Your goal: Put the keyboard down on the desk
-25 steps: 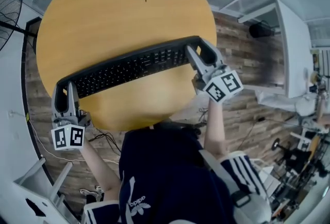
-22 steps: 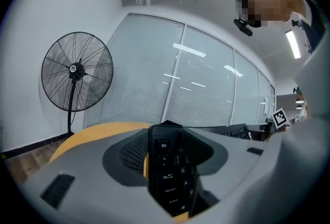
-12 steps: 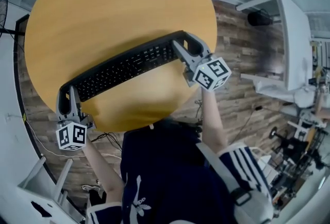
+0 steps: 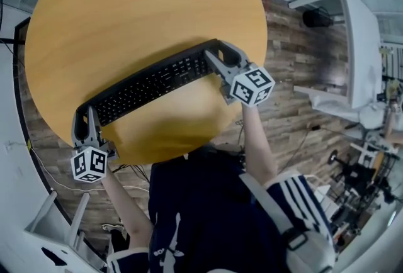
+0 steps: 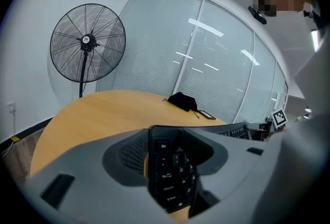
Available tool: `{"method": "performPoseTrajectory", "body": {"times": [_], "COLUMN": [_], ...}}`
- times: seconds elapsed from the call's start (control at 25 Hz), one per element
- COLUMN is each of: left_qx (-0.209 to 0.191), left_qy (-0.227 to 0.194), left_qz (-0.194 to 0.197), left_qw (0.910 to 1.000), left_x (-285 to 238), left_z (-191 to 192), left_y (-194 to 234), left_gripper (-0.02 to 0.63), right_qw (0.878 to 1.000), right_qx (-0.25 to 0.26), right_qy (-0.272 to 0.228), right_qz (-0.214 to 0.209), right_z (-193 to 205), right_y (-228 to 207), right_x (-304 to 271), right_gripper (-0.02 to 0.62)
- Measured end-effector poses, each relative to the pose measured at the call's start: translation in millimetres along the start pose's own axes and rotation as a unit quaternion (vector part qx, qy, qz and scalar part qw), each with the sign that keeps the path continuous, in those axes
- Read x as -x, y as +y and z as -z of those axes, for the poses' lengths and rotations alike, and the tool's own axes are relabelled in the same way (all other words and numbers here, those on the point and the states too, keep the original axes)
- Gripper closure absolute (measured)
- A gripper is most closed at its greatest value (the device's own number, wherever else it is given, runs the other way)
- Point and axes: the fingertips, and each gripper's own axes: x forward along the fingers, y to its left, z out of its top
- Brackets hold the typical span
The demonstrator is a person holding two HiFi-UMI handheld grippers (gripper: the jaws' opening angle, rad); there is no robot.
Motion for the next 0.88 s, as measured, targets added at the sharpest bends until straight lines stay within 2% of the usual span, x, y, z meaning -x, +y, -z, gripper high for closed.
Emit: {"method": "performPoseTrajectory", "body": {"times": [0.48, 0.88], "left_qx": [0.004, 0.025], "left_qy": [0.024, 0.058], "left_qz": [-0.016, -0.038], "left_qw": [0.9996, 0.9973], "left_x": [-19, -47], "left_z": [7, 19], "left_y": [6, 20], "left_gripper": [0.411, 0.411], "right_qw": [1.000, 0.997], "right_qx": [-0.022, -0.035], "right_qy": [0.015, 0.062], "right_qz": [0.012, 0.028], "right_z": [14, 28], "right_y": [-16, -33], "right_x": [-17, -45], "right_gripper": [0.416, 0.416]}}
